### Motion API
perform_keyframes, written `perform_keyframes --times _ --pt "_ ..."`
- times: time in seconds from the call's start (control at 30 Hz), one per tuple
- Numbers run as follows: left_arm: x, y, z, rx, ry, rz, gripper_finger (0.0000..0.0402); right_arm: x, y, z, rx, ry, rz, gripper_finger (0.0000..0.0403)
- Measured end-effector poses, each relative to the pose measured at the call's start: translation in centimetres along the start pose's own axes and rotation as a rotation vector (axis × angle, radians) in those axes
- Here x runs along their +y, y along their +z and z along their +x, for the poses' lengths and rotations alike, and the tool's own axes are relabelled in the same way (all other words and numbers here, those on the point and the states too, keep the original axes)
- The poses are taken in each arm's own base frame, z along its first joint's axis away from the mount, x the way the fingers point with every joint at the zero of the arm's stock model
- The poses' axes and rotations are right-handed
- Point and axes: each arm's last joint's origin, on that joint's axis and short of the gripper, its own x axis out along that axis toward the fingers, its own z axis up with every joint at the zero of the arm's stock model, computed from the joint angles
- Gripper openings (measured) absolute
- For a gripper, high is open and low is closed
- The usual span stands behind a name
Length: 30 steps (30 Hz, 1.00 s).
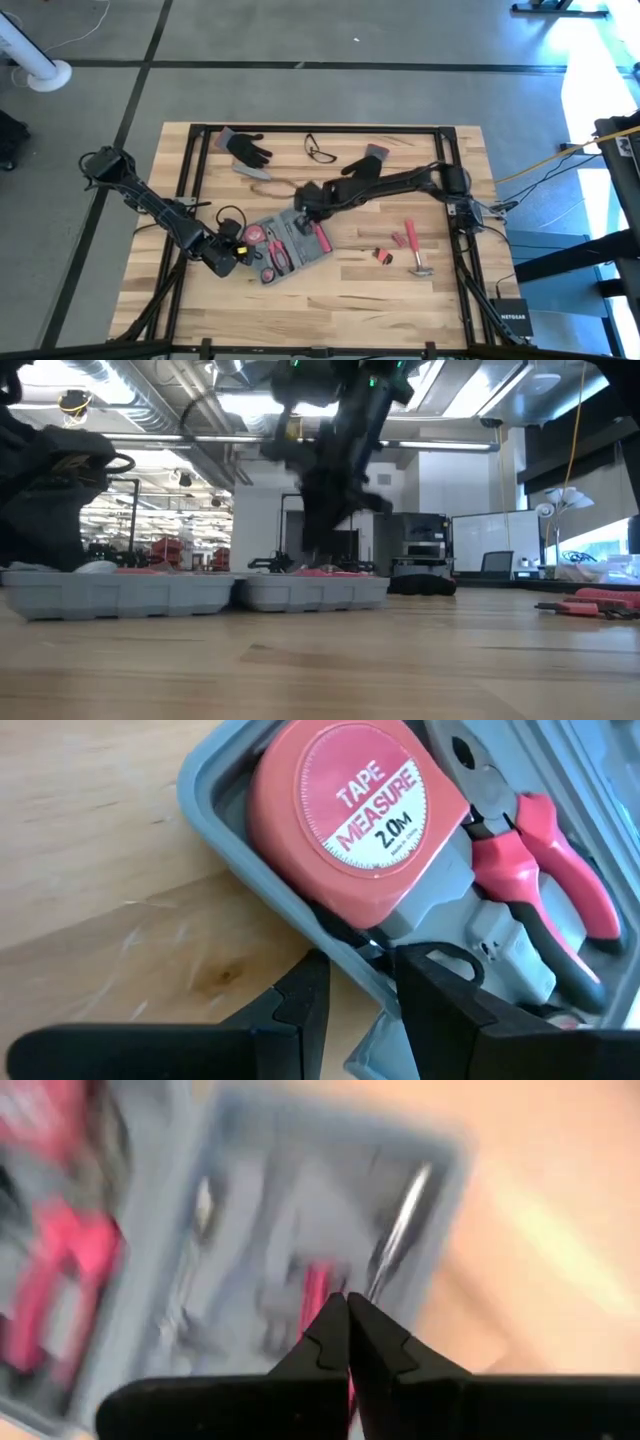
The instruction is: Prefit tool cases
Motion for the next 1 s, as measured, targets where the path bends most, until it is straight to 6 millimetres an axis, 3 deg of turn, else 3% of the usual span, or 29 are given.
perform_keyframes --times 0.07,0.2,0.3,0.5,1.0 --pt "0.0 0.0 0.0 0.003 0.0 -0.003 0.0106 -0.7 0.2 -1.2 -0.01 -0.048 0.01 0.0" --pt "0.0 0.0 0.0 0.0 0.001 -0.004 0.0106 -1.8 -0.2 -1.1 0.095 -0.093 -0.012 0.0" --pt "0.1 0.0 0.0 -0.006 0.005 -0.004 0.0106 -1.5 -0.4 -1.0 0.156 0.017 -0.054 0.0" --pt "0.1 0.1 0.0 -0.014 0.008 -0.028 0.0106 -1.3 -1.7 0.1 0.204 0.075 -0.034 0.0" --pt "0.2 0.1 0.0 -0.022 0.009 -0.031 0.0106 0.5 -4.0 2.1 0.179 0.099 0.028 0.0"
